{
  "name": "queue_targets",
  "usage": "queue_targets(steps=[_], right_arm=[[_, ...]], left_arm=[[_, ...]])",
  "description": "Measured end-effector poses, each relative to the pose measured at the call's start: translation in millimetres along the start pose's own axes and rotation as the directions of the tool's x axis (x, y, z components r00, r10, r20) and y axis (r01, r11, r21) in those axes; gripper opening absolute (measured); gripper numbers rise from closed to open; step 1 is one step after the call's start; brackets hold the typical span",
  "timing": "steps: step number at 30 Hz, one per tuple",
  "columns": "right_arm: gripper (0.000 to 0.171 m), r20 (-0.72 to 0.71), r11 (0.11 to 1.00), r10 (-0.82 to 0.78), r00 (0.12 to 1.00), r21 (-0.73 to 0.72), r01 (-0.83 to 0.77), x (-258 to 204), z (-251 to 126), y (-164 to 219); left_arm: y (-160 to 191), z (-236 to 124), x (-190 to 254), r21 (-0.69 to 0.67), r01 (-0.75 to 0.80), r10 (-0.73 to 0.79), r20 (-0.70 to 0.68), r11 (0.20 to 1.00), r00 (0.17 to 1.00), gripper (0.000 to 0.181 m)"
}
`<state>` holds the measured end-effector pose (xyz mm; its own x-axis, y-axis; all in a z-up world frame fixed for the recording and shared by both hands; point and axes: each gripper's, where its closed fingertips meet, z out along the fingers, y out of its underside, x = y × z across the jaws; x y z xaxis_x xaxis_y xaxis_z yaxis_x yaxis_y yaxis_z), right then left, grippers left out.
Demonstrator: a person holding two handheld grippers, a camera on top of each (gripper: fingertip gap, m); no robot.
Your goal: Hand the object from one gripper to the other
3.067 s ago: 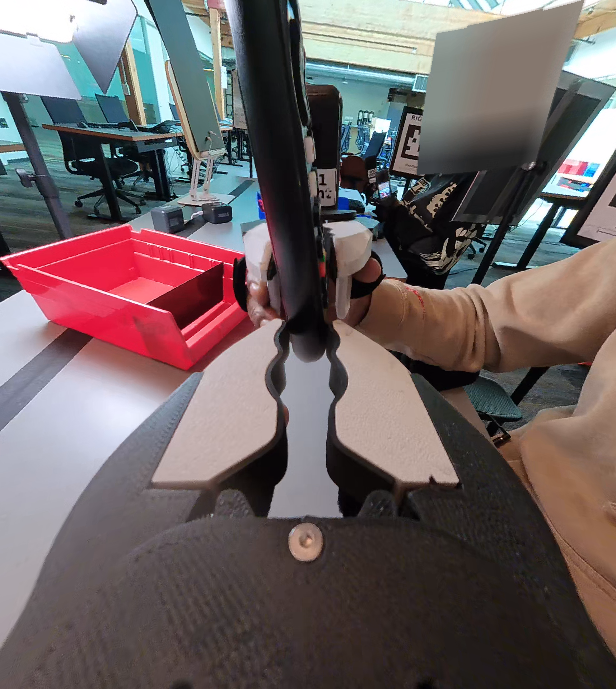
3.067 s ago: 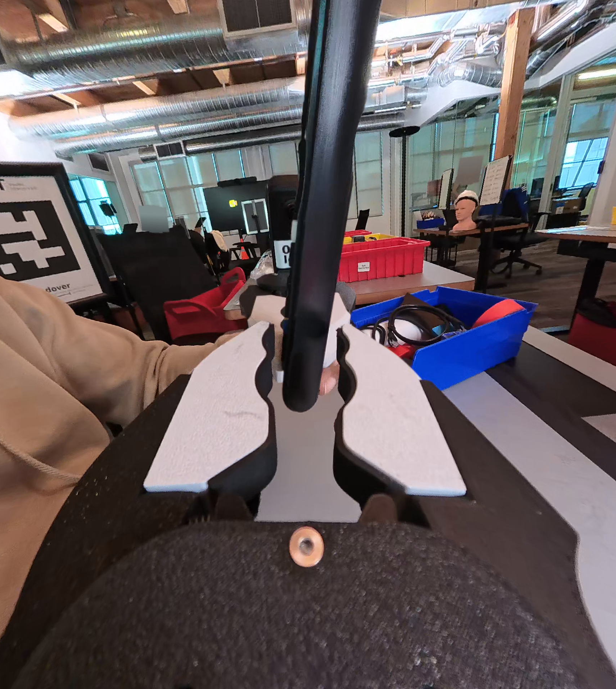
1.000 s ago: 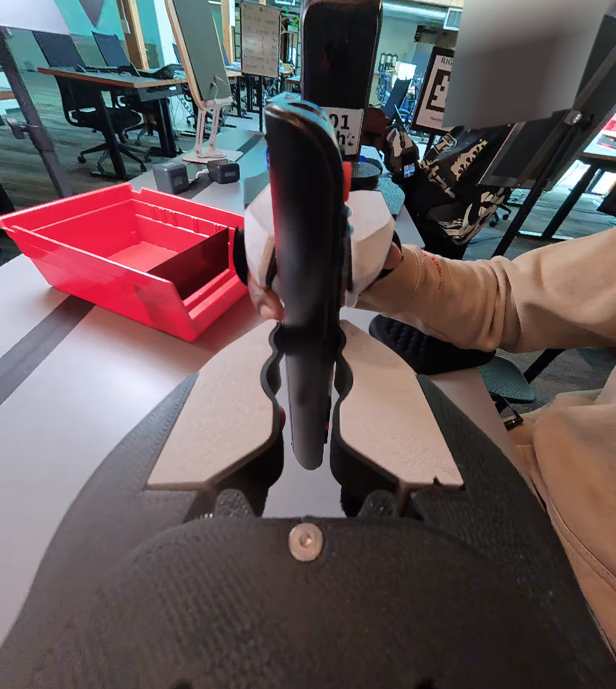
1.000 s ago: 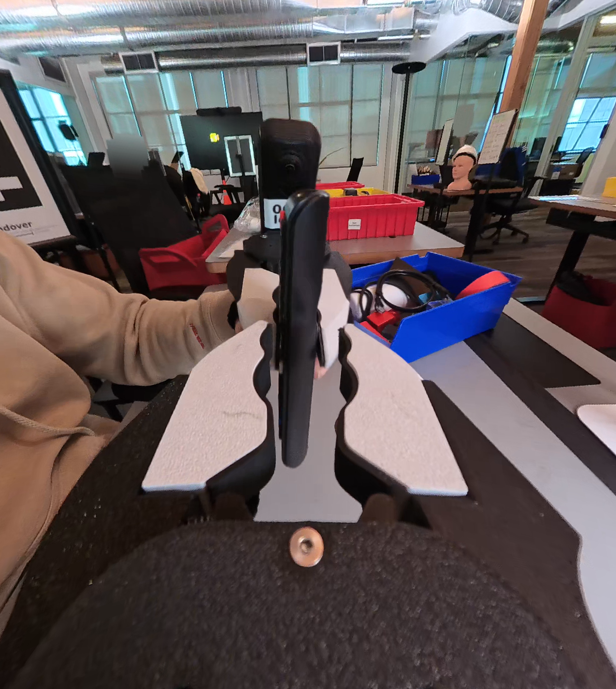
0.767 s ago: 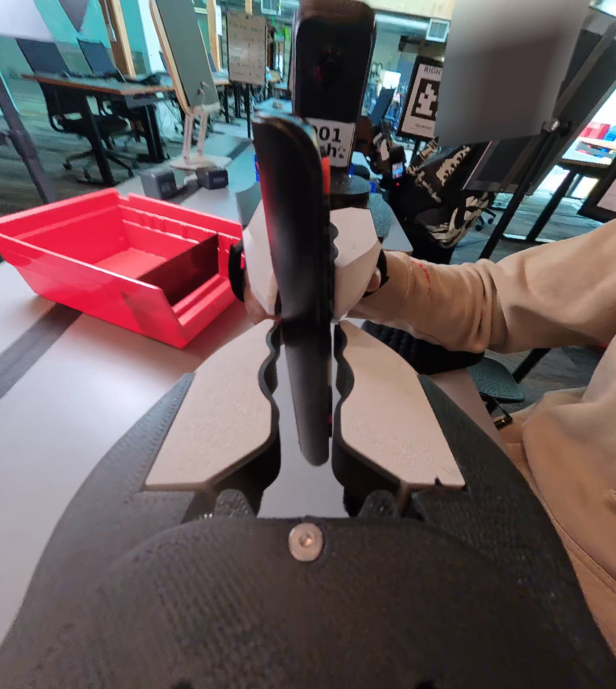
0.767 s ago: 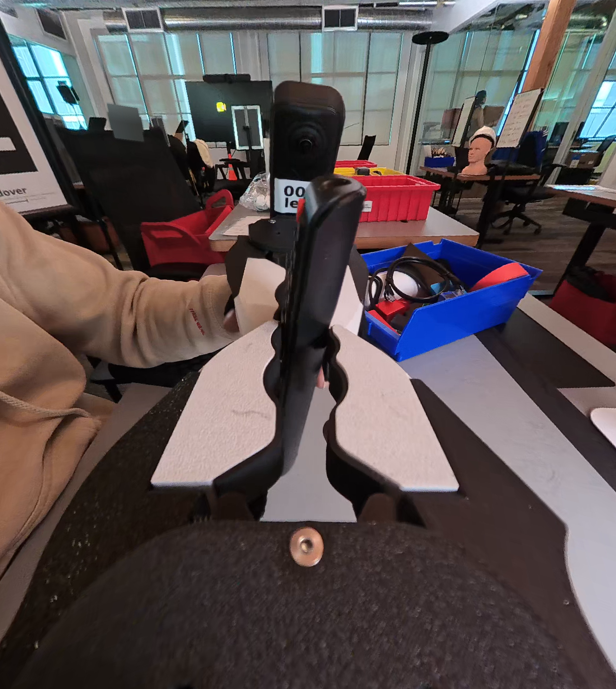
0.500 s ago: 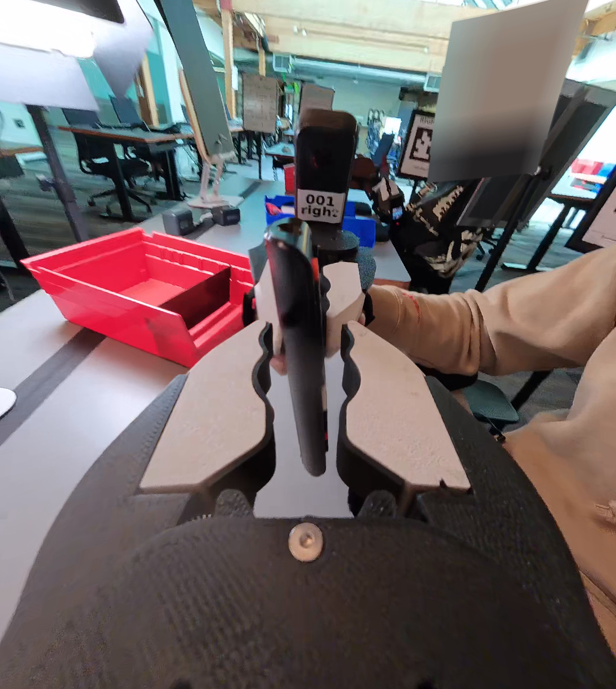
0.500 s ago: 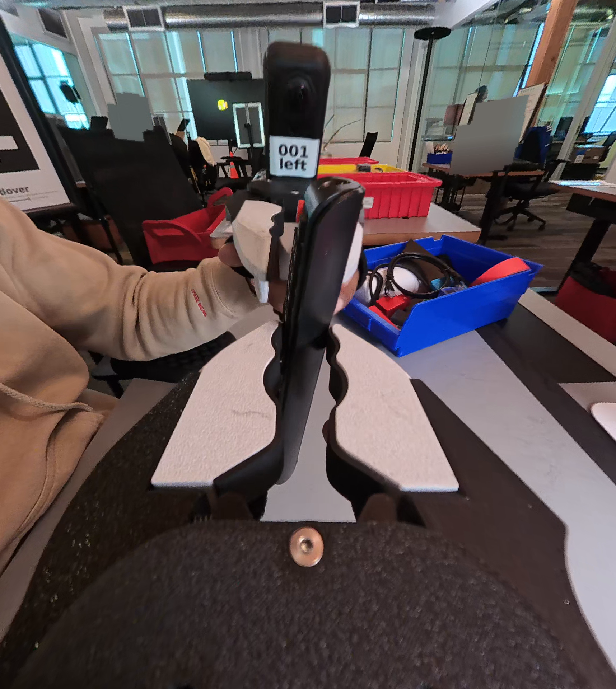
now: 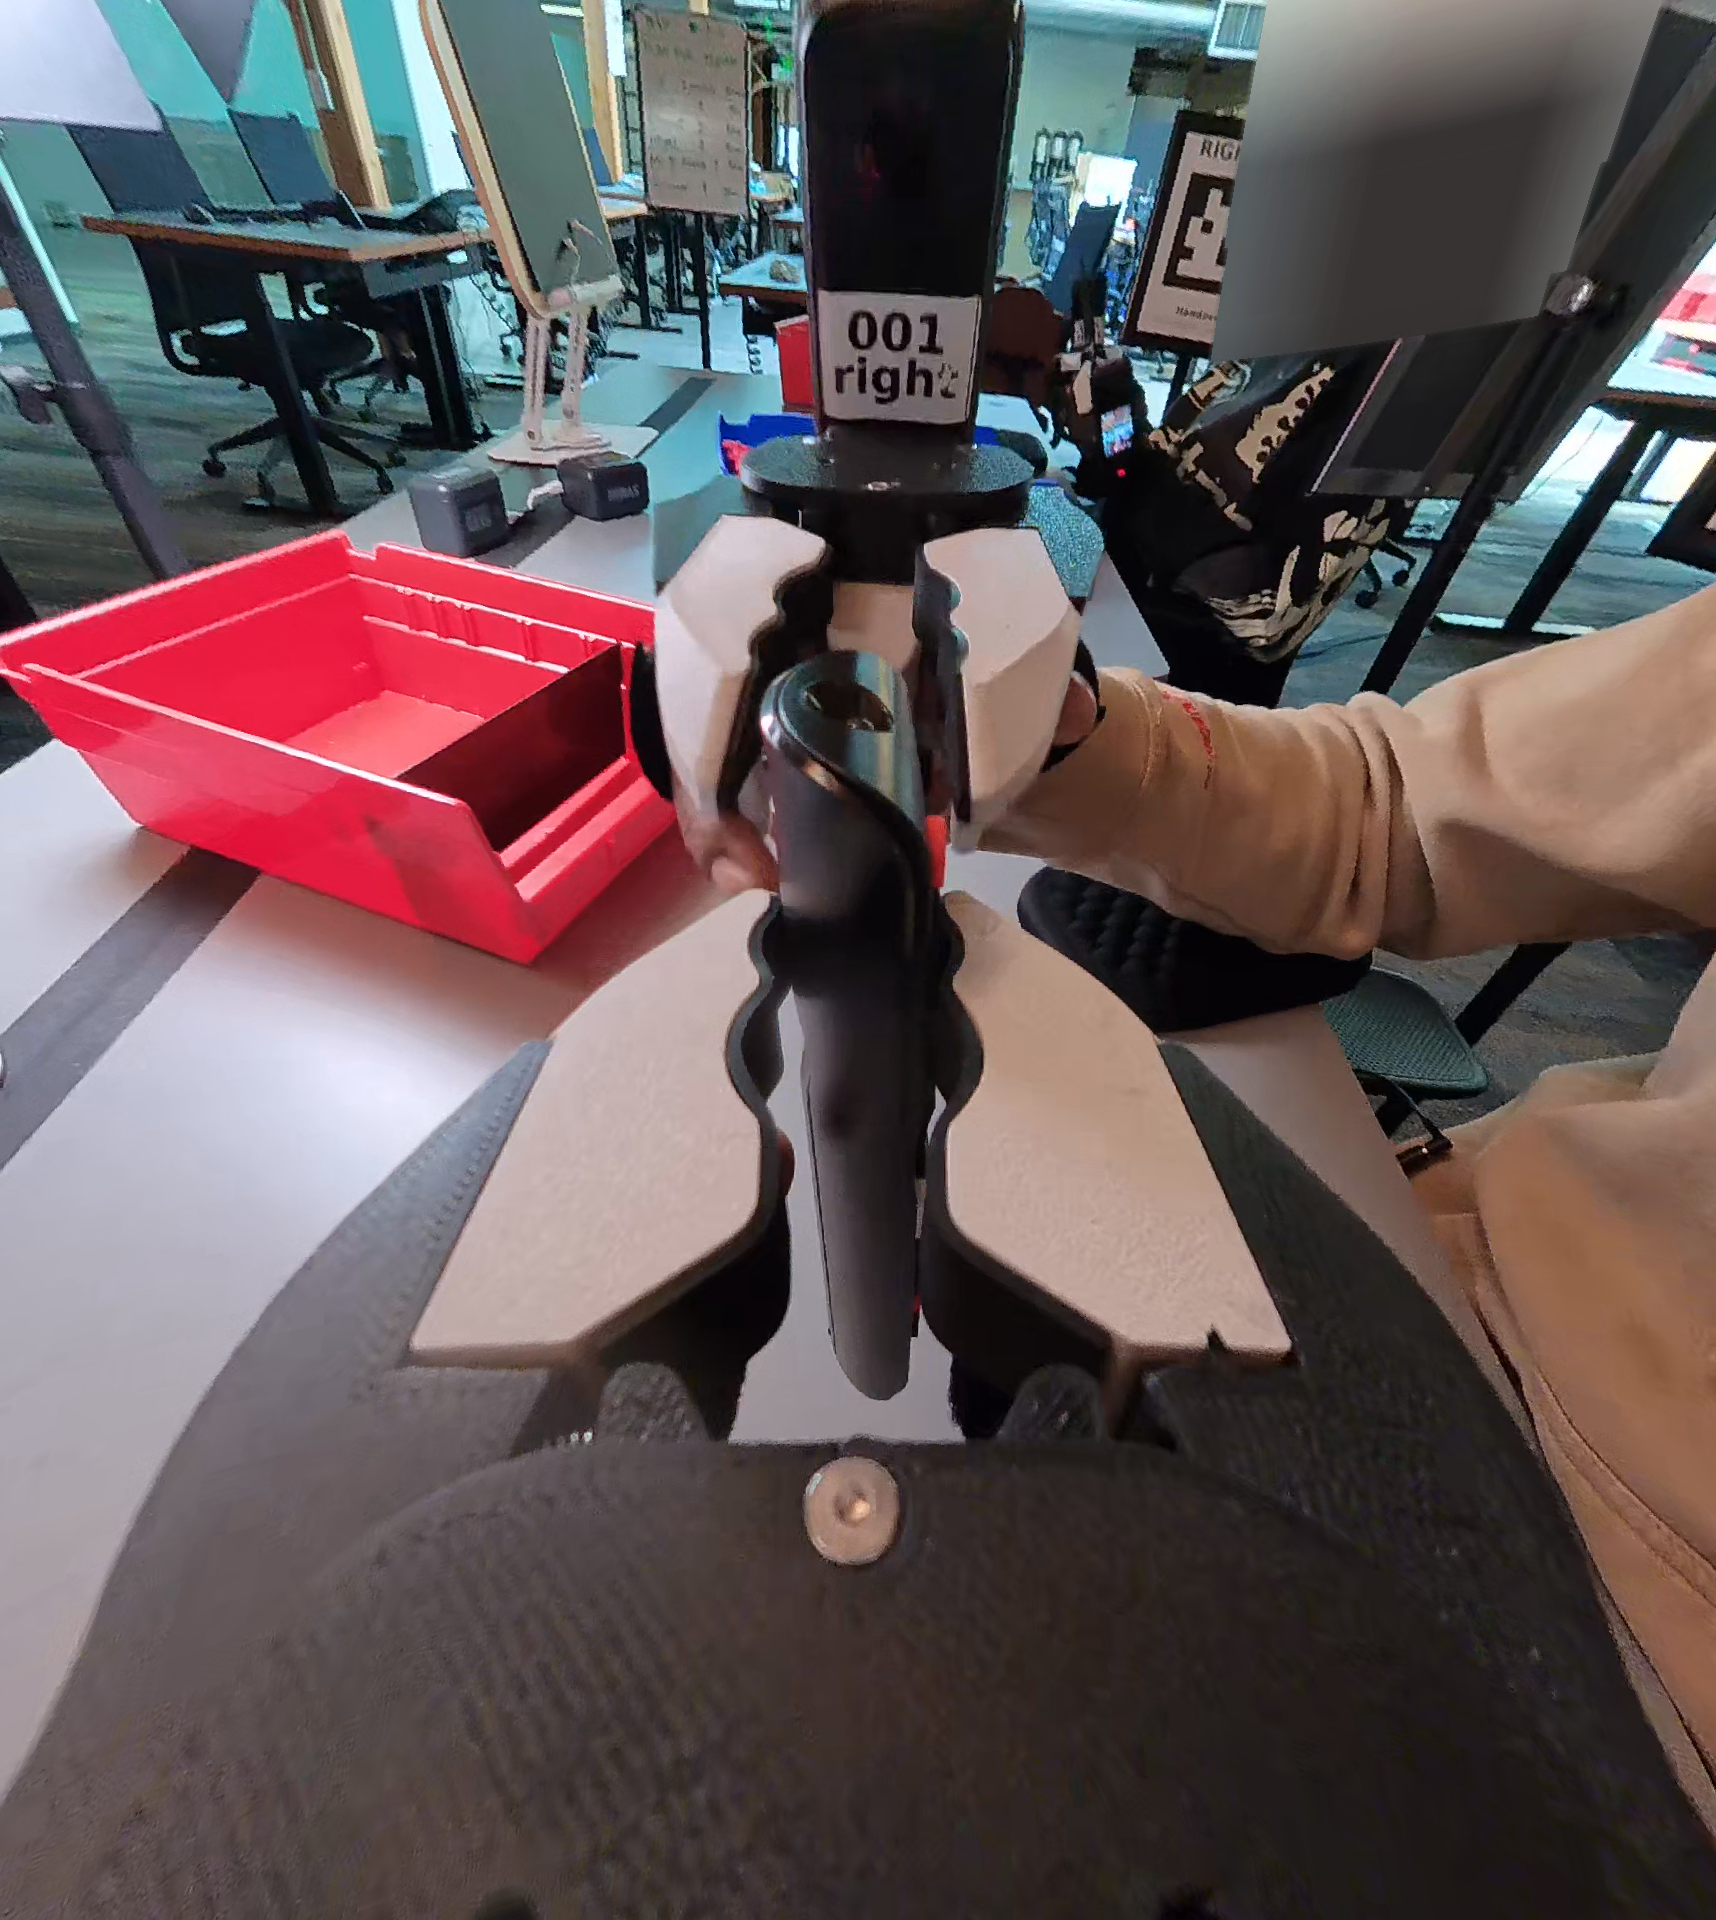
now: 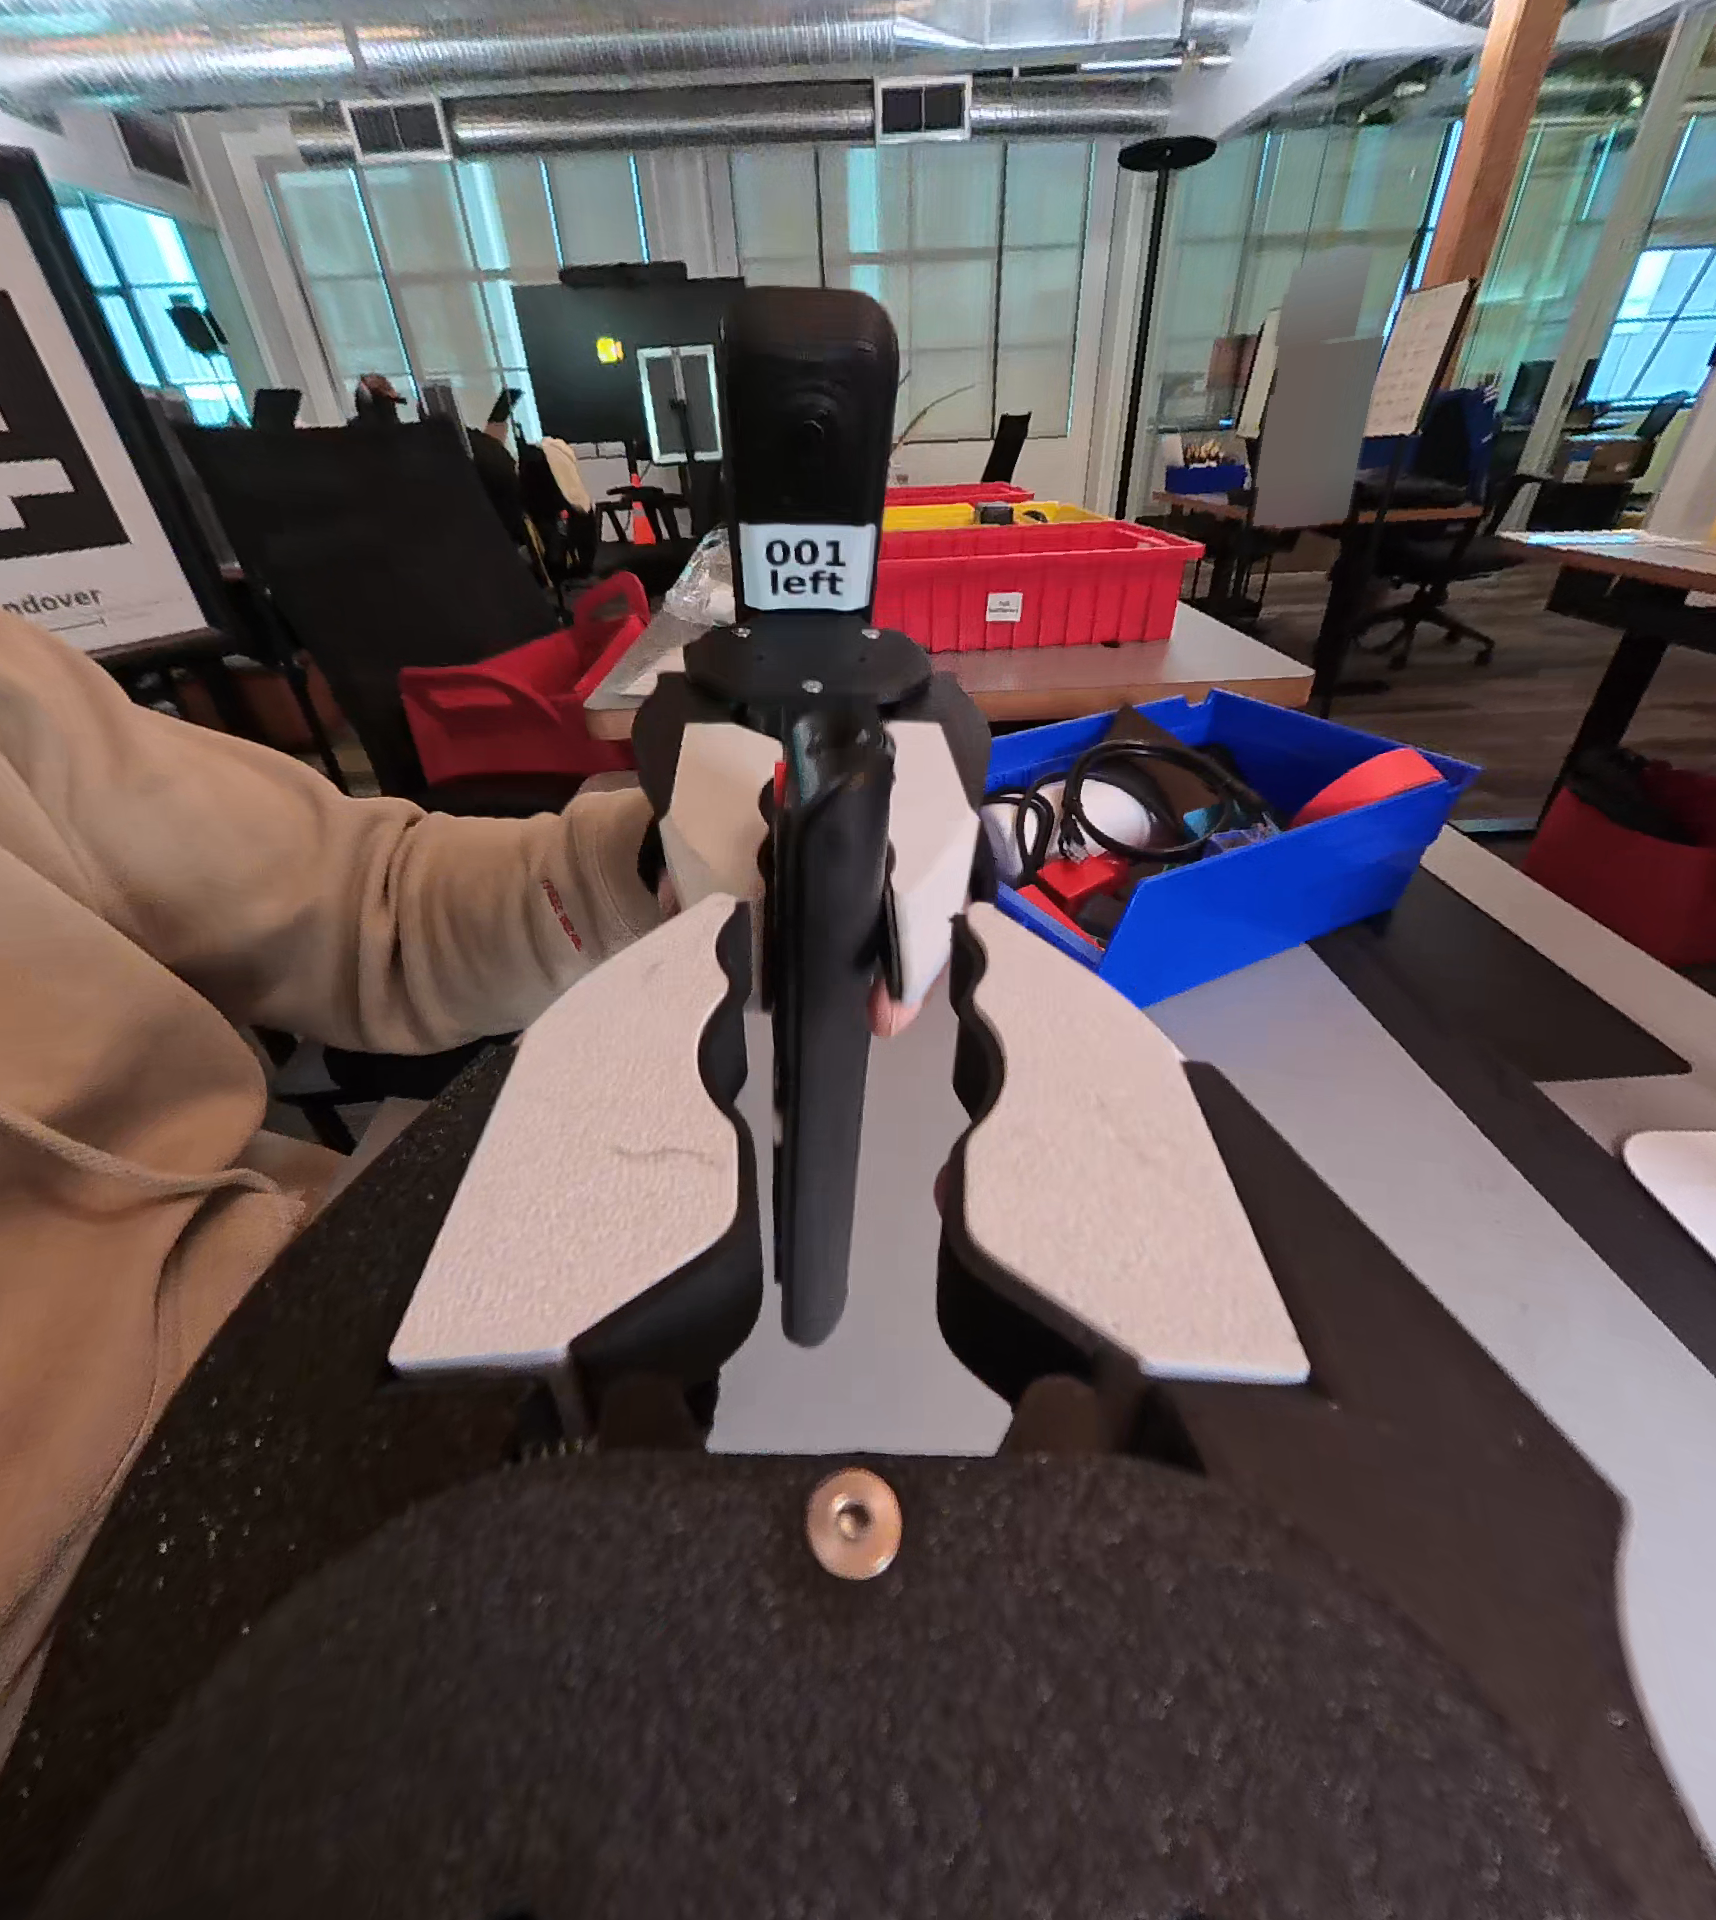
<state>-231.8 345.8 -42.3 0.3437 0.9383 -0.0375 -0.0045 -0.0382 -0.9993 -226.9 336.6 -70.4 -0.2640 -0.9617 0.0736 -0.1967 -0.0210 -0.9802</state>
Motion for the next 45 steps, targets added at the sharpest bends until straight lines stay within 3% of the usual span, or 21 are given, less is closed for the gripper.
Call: queue_targets(steps=[5, 13, 19, 25, 28, 32, 37, 38, 40, 43, 45], right_arm=[[0.023, 0.018, 0.998, -0.020, 1.000, -0.057, 0.021, -8, 20, 16], [0.023, 0.009, 0.996, -0.042, 0.999, -0.074, 0.042, -3, 7, 13], [0.023, 0.008, 0.982, -0.096, 0.995, -0.163, 0.096, -9, 24, 33], [0.023, -0.012, 0.987, -0.107, 0.994, -0.120, 0.105, -9, 26, 24], [0.025, -0.023, 0.992, -0.100, 0.995, -0.085, 0.098, -8, 23, 18], [0.050, -0.003, 0.992, -0.032, 0.999, -0.120, 0.032, 5, 12, 34], [0.054, 0.012, 0.981, -0.005, 1.000, -0.195, 0.007, 13, 14, 63], [0.052, 0.019, 0.976, -0.009, 1.000, -0.219, 0.013, 11, 17, 68], [0.027, 0.013, 0.969, -0.058, 0.998, -0.239, 0.059, 10, 20, 71], [0.026, -0.001, 0.963, -0.088, 0.996, -0.257, 0.085, 11, 11, 61], [0.026, -0.015, 0.948, -0.104, 0.994, -0.304, 0.095, 14, -4, 54]], left_arm=[[13, 13, 3, -0.049, -0.003, 0.003, -0.009, 0.999, 1.000, 0.026], [-18, -19, 2, 0.085, 0.052, -0.048, -0.040, 0.995, 0.998, 0.031], [-10, -9, 3, 0.023, 0.018, -0.018, -0.004, 1.000, 1.000, 0.021], [-18, -13, 4, 0.034, -0.033, 0.032, 0.029, 0.999, 0.999, 0.020], [-28, -19, 3, 0.100, -0.039, 0.035, 0.043, 0.994, 0.998, 0.020], [-51, -39, -4, 0.280, -0.011, -0.002, 0.045, 0.960, 0.999, 0.020], [-67, -55, -2, 0.424, 0.002, -0.001, -0.001, 0.906, 1.000, 0.020], [-69, -57, 0, 0.449, 0.003, 0.004, -0.015, 0.893, 1.000, 0.020], [-71, -61, -1, 0.477, 0.009, 0.005, -0.028, 0.879, 1.000, 0.021], [-68, -70, -8, 0.456, 0.029, -0.014, -0.036, 0.889, 0.999, 0.021], [-57, -73, -15, 0.359, 0.057, -0.048, -0.034, 0.932, 0.998, 0.022]])
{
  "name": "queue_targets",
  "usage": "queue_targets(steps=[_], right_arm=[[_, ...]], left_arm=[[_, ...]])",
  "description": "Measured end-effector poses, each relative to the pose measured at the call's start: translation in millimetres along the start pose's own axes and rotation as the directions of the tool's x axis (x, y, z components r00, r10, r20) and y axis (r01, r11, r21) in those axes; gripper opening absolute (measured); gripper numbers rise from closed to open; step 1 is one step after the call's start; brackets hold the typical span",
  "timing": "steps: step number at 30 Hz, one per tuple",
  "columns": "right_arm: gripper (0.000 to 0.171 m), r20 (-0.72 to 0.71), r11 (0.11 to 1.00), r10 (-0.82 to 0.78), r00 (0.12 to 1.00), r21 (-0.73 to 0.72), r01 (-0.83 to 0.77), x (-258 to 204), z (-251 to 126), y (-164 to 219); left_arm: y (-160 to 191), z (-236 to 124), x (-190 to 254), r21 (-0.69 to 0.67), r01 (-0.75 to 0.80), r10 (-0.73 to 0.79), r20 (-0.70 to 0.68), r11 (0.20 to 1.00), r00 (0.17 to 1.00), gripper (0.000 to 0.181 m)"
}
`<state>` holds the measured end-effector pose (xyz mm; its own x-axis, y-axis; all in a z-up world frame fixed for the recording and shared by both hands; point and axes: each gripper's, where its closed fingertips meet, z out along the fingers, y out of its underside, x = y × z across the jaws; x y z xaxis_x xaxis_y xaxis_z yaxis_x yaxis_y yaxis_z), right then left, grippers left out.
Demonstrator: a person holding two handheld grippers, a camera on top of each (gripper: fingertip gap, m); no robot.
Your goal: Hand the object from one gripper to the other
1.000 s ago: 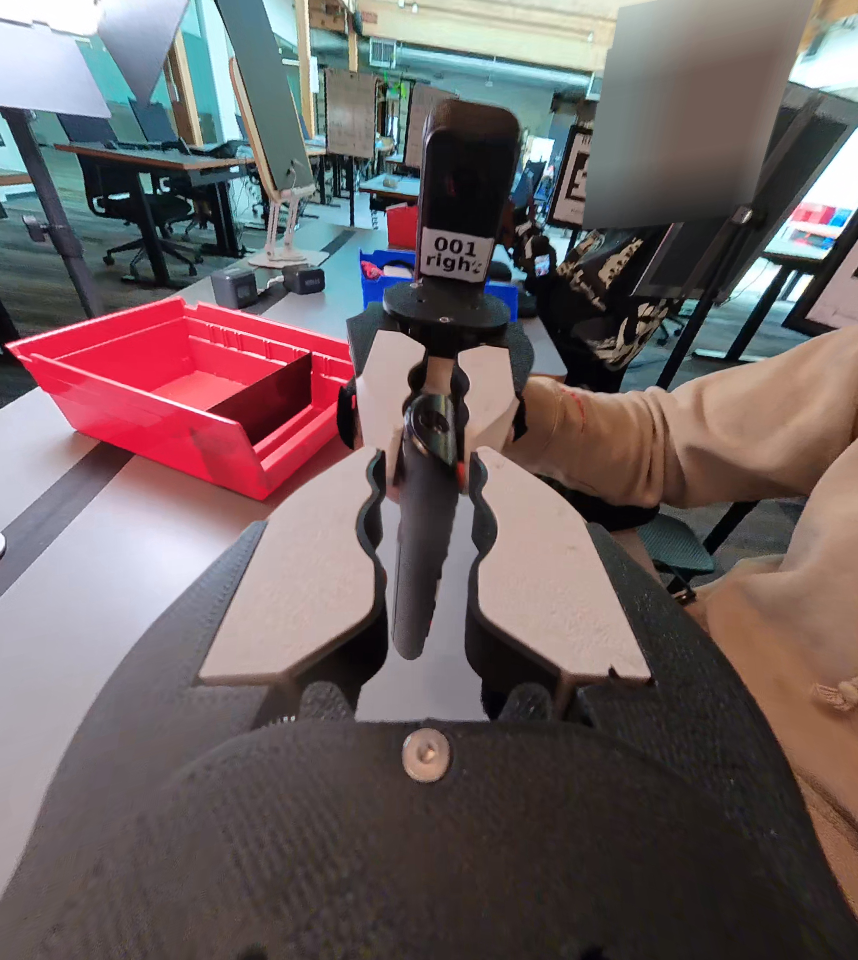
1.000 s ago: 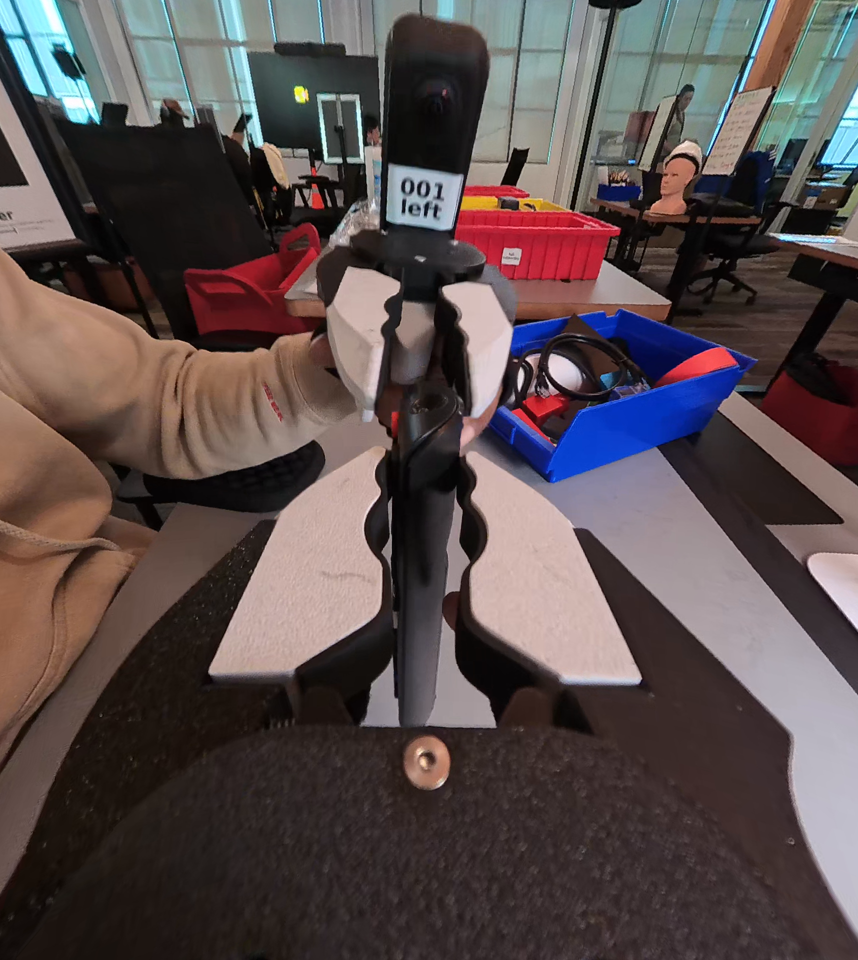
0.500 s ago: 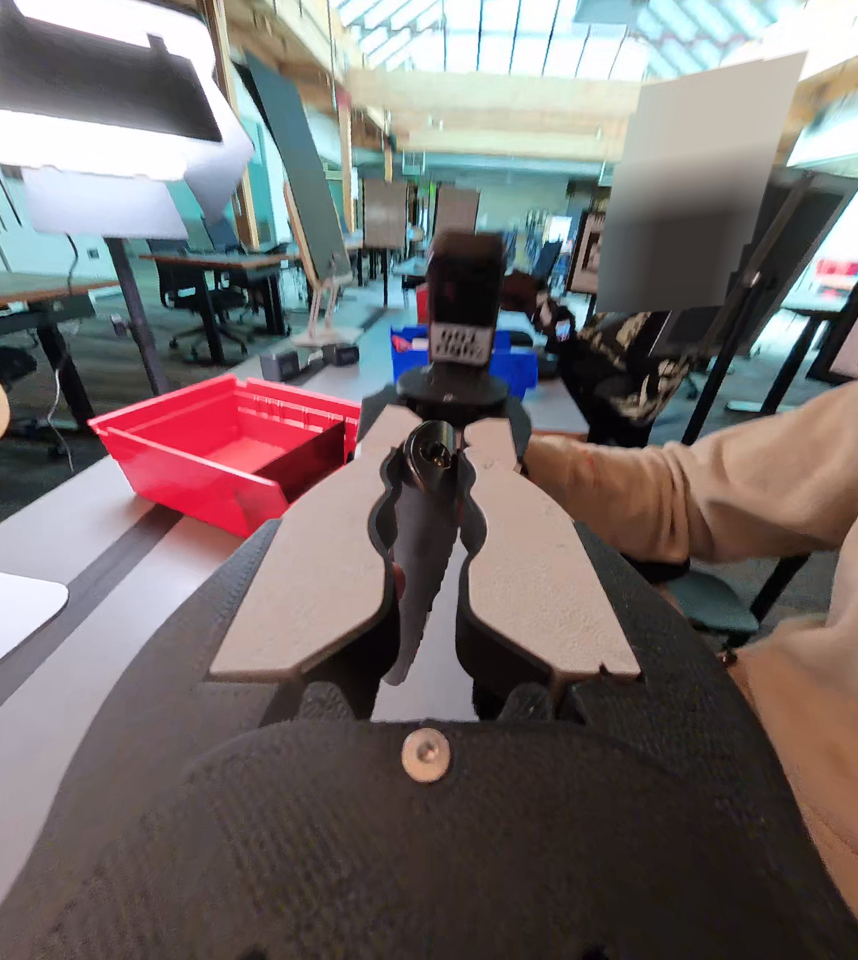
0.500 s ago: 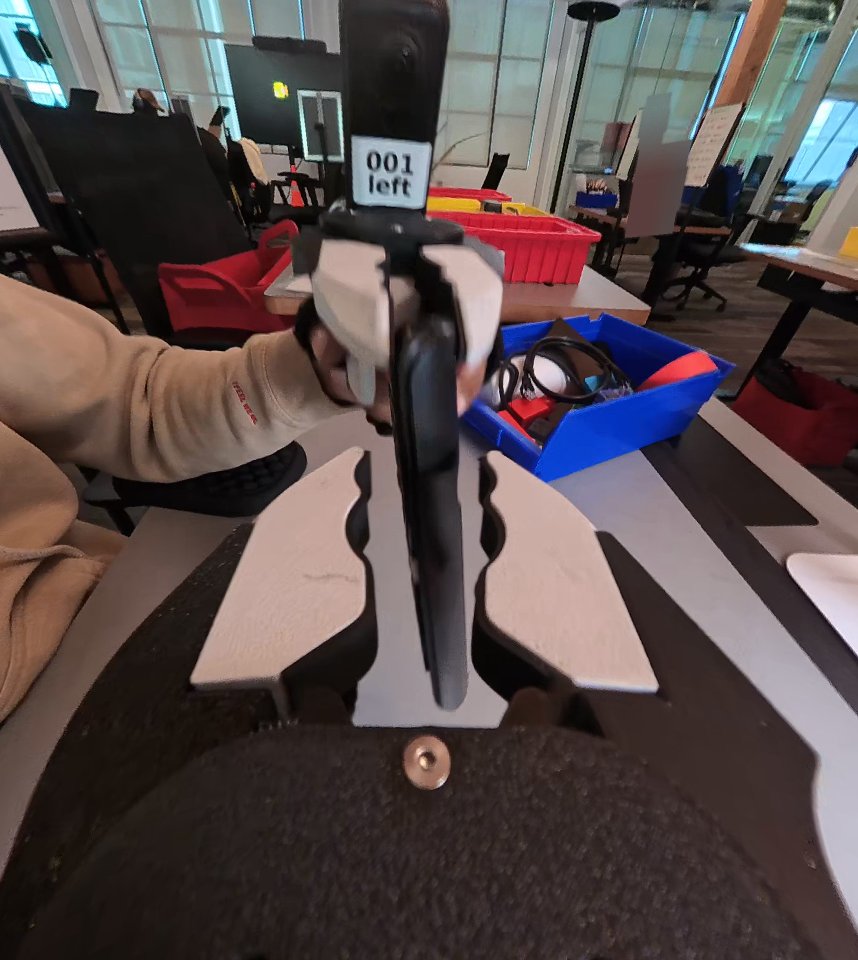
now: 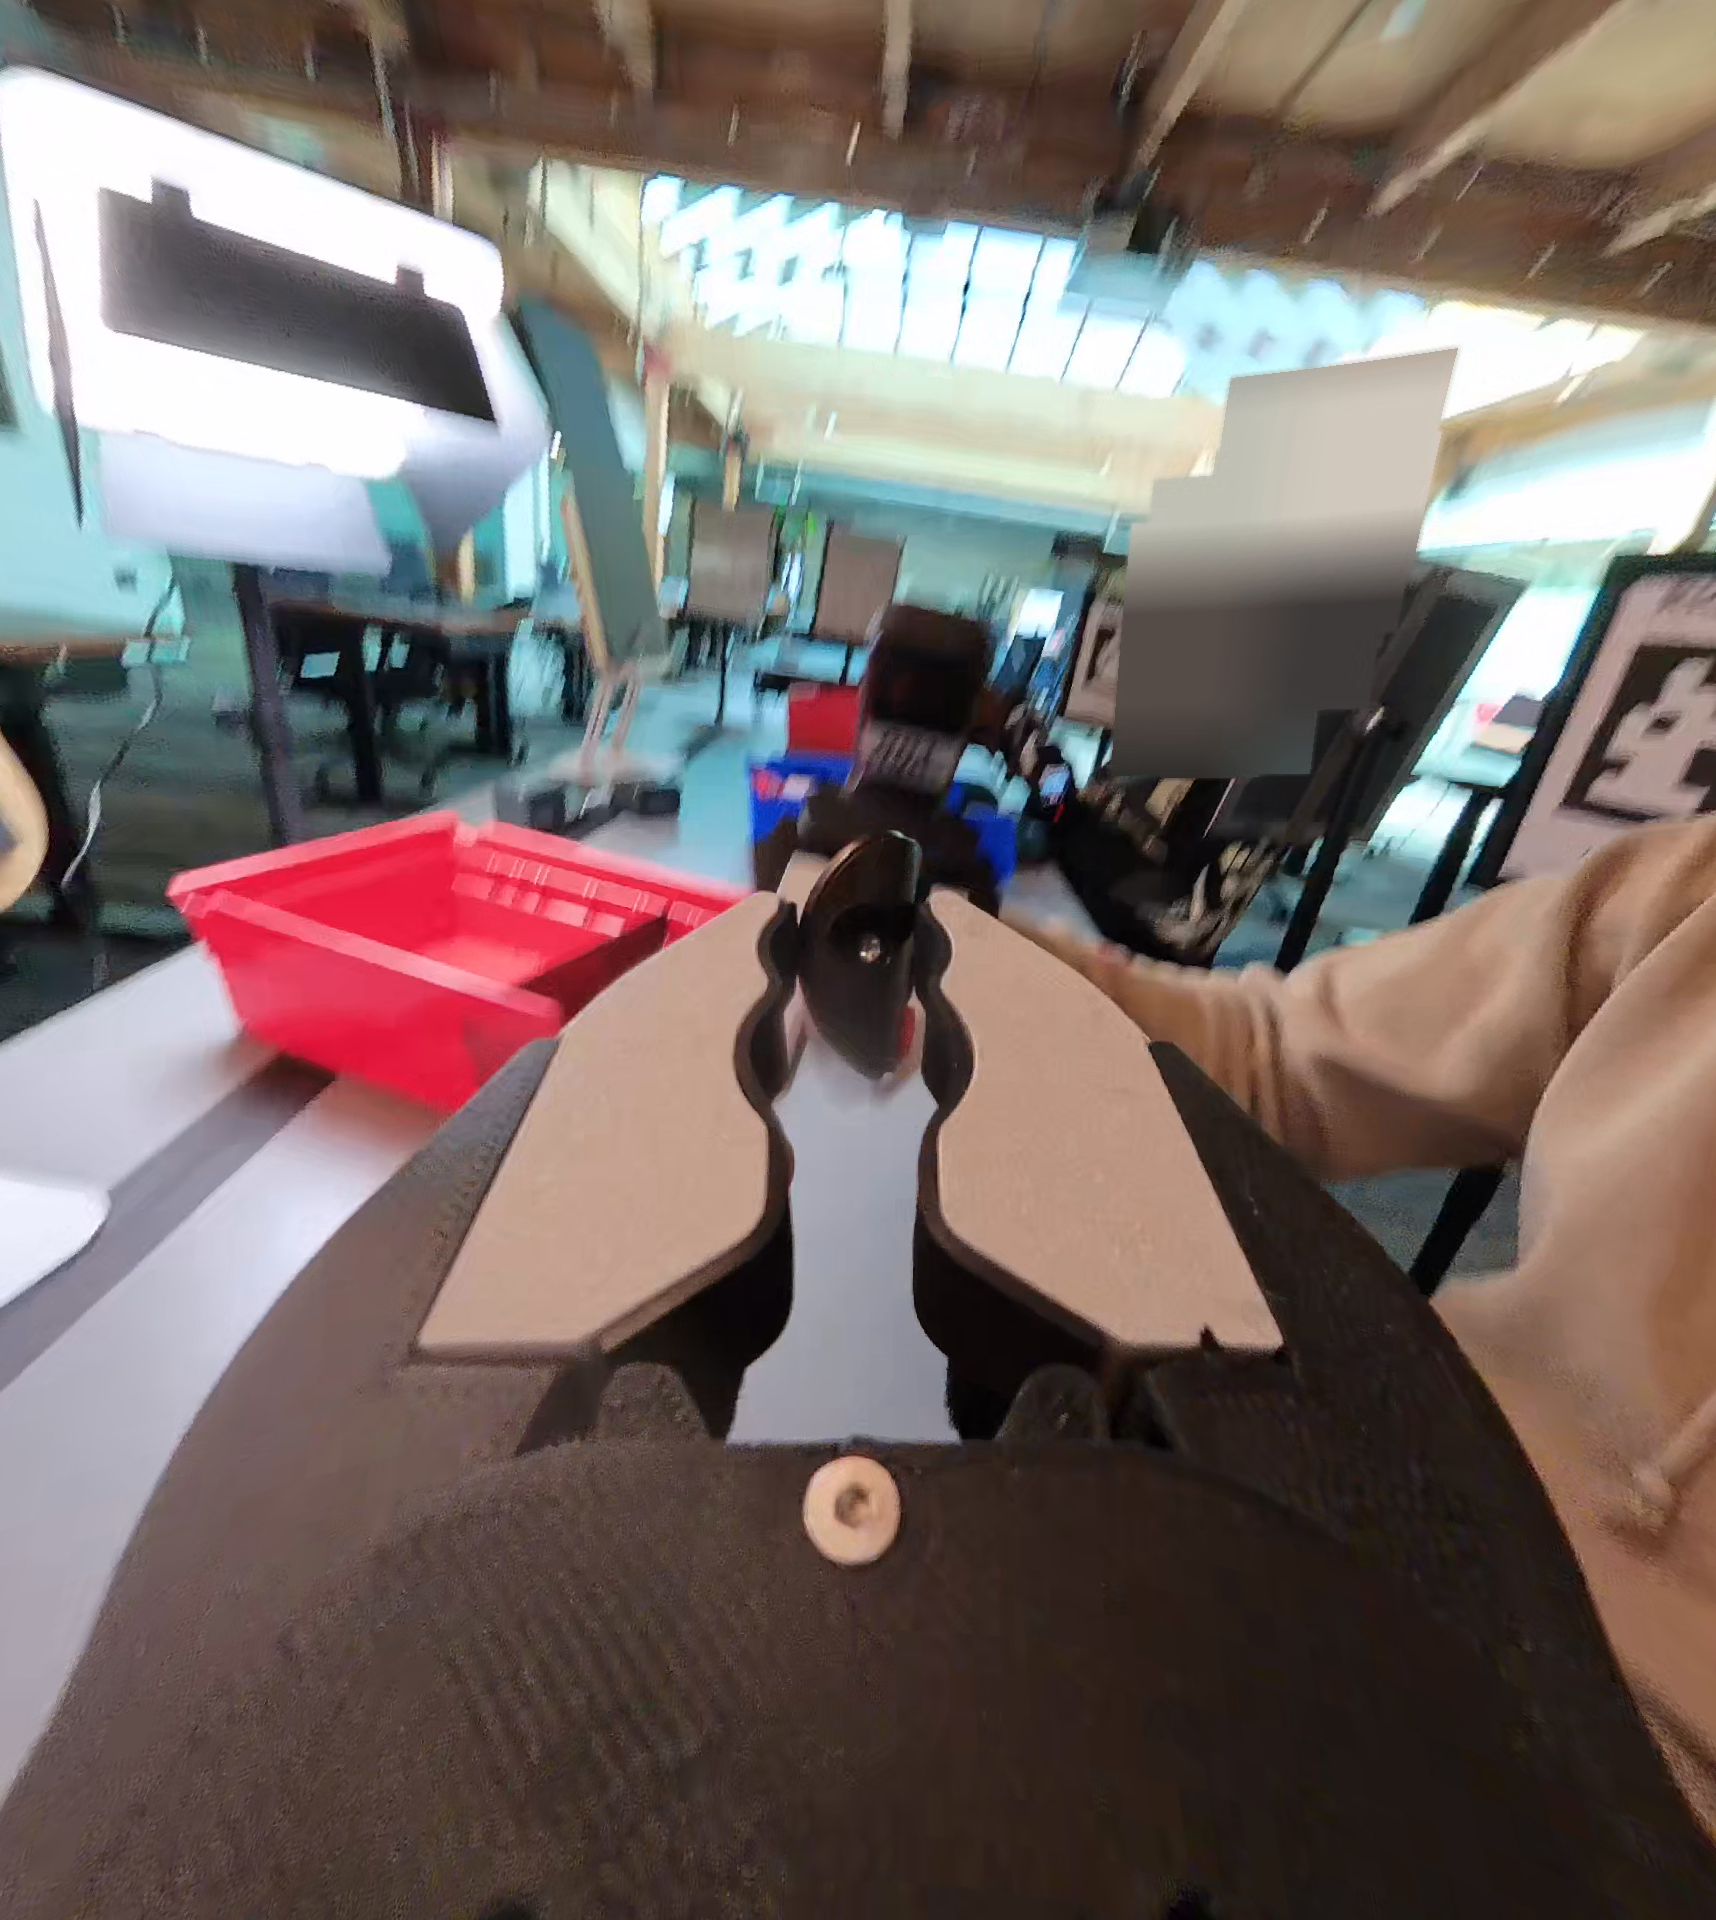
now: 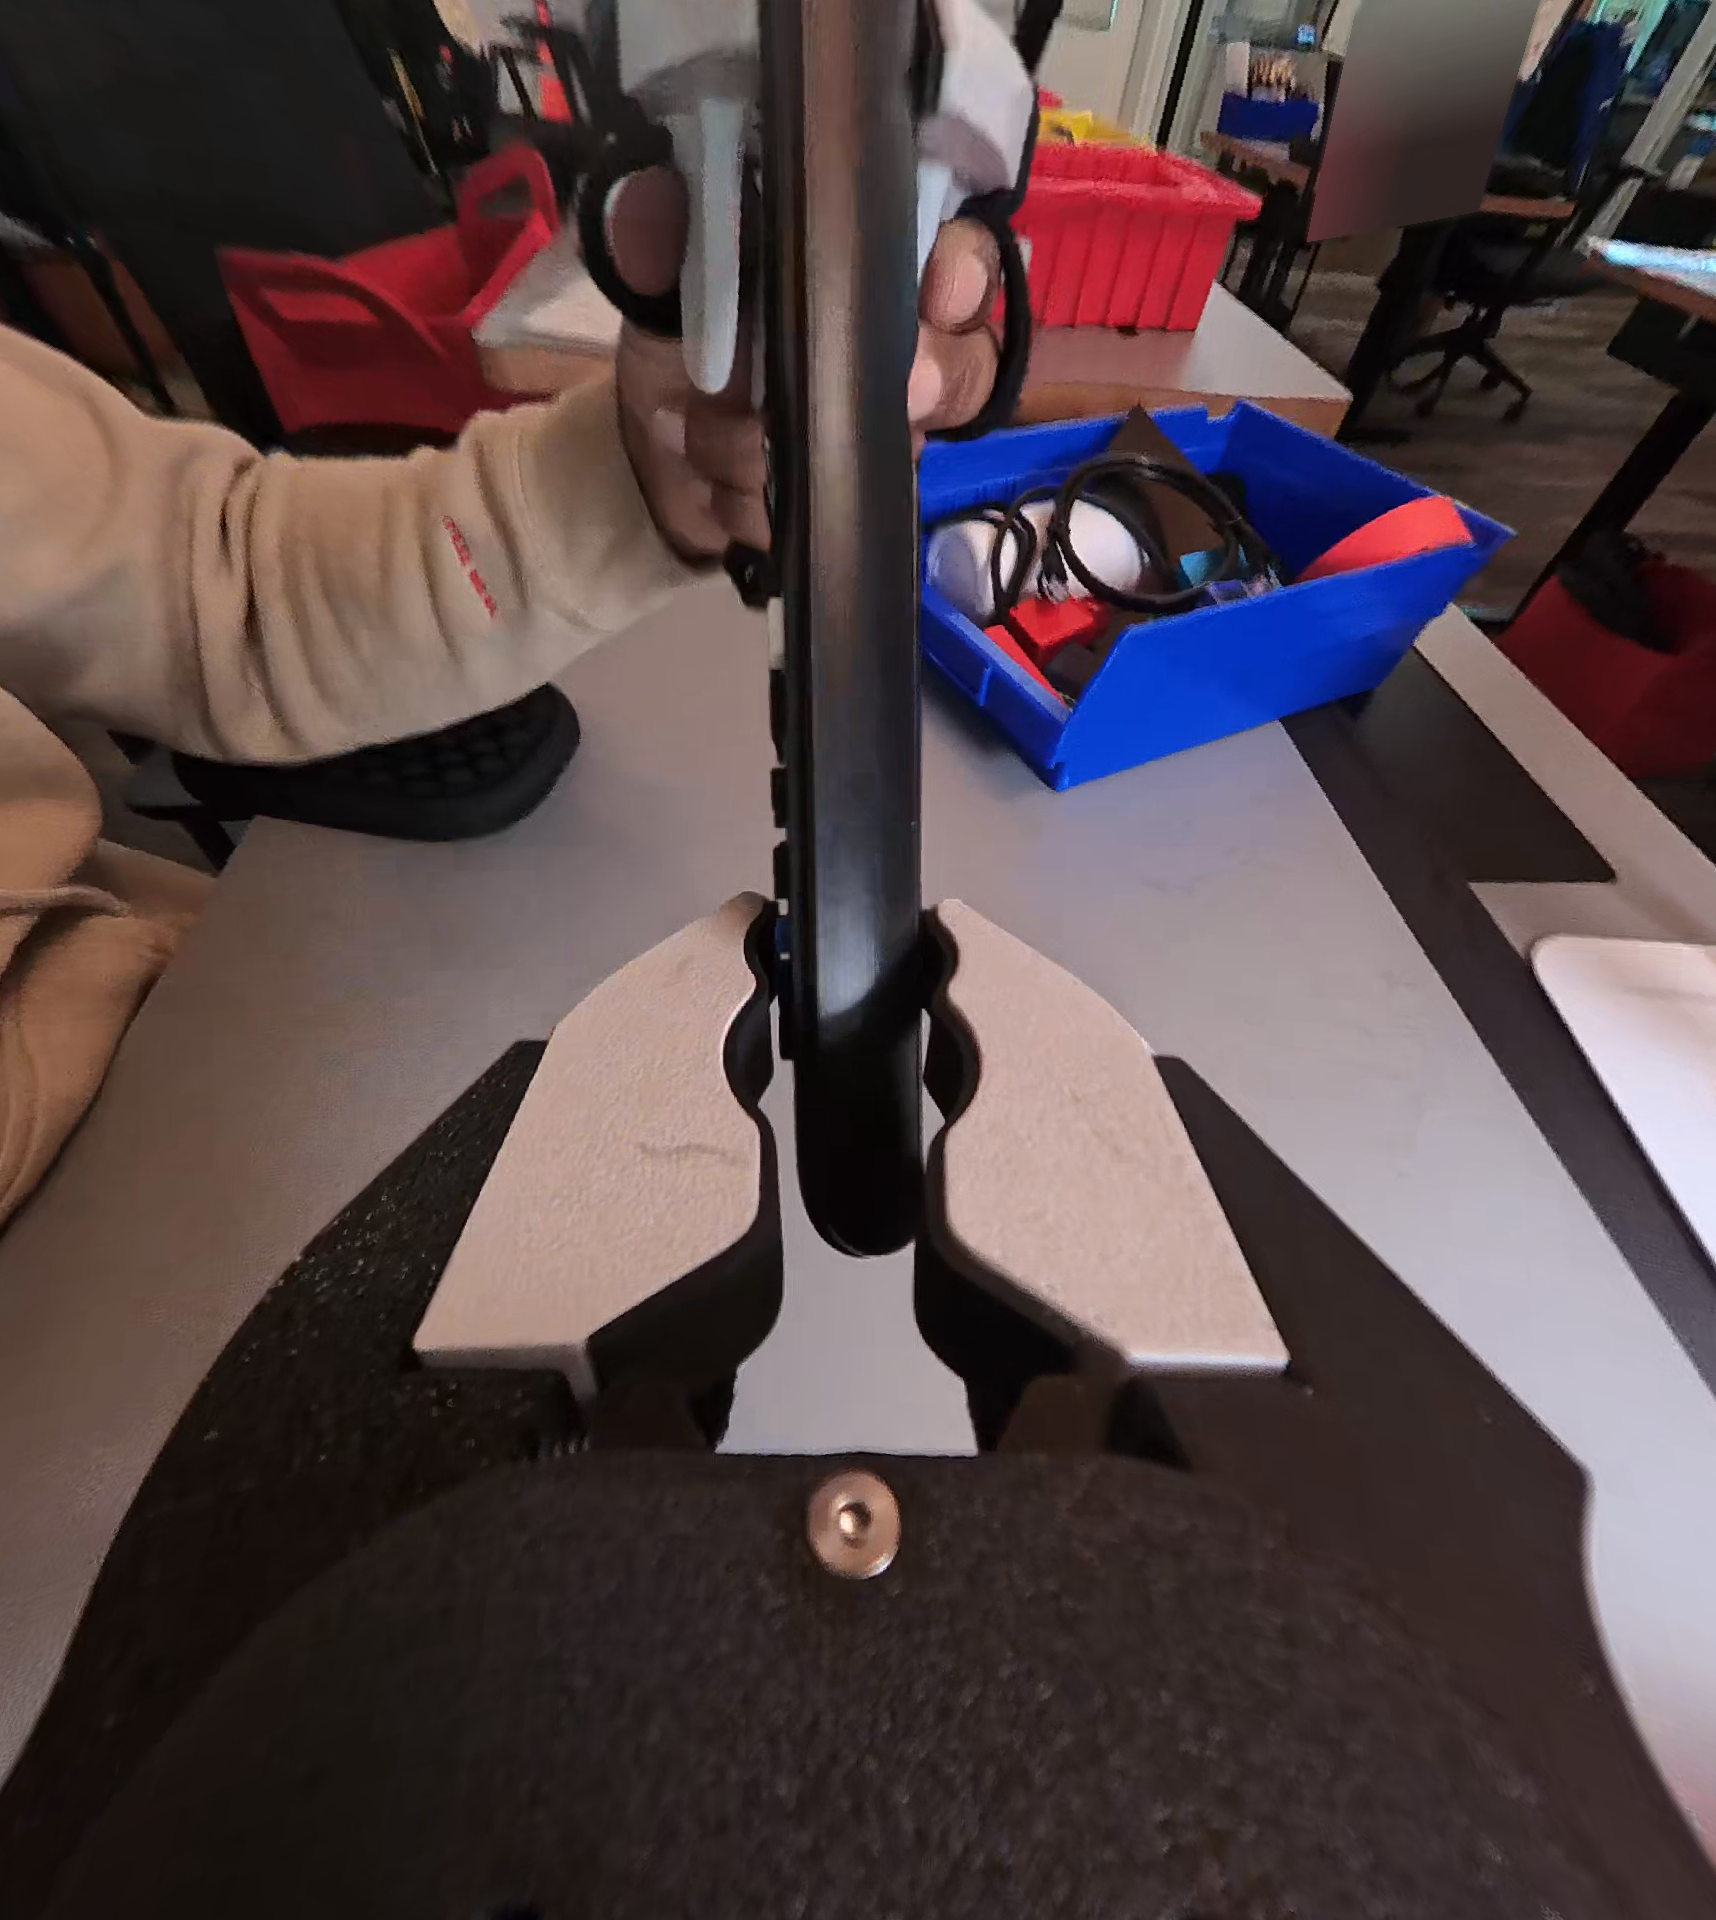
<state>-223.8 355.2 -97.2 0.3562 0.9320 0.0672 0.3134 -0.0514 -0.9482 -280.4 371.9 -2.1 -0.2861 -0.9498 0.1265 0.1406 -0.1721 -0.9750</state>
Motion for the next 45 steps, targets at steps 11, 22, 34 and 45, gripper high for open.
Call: queue_targets(steps=[11, 22, 34, 45], right_arm=[[0.024, 0.061, 0.991, 0.087, 0.994, -0.102, -0.081, 0, -34, 16], [0.031, -0.035, 0.999, 0.030, 0.999, 0.020, -0.029, 8, -25, -8], [0.048, 0.016, 0.945, 0.110, 0.994, 0.309, -0.109, 14, -34, -36], [0.032, 0.082, 0.563, 0.394, 0.915, 0.766, -0.311, 20, -6, -86]], left_arm=[[91, 6, -15, -0.554, -0.198, 0.271, 0.052, 0.809, 0.961, 0.040], [90, 8, -15, -0.466, 0.006, 0.012, 0.036, 0.885, 0.999, 0.025], [37, -8, -15, -0.170, 0.172, -0.181, -0.039, 0.970, 0.983, 0.024], [21, 22, -11, -0.014, 0.169, -0.169, 0.009, 0.986, 0.986, 0.024]])
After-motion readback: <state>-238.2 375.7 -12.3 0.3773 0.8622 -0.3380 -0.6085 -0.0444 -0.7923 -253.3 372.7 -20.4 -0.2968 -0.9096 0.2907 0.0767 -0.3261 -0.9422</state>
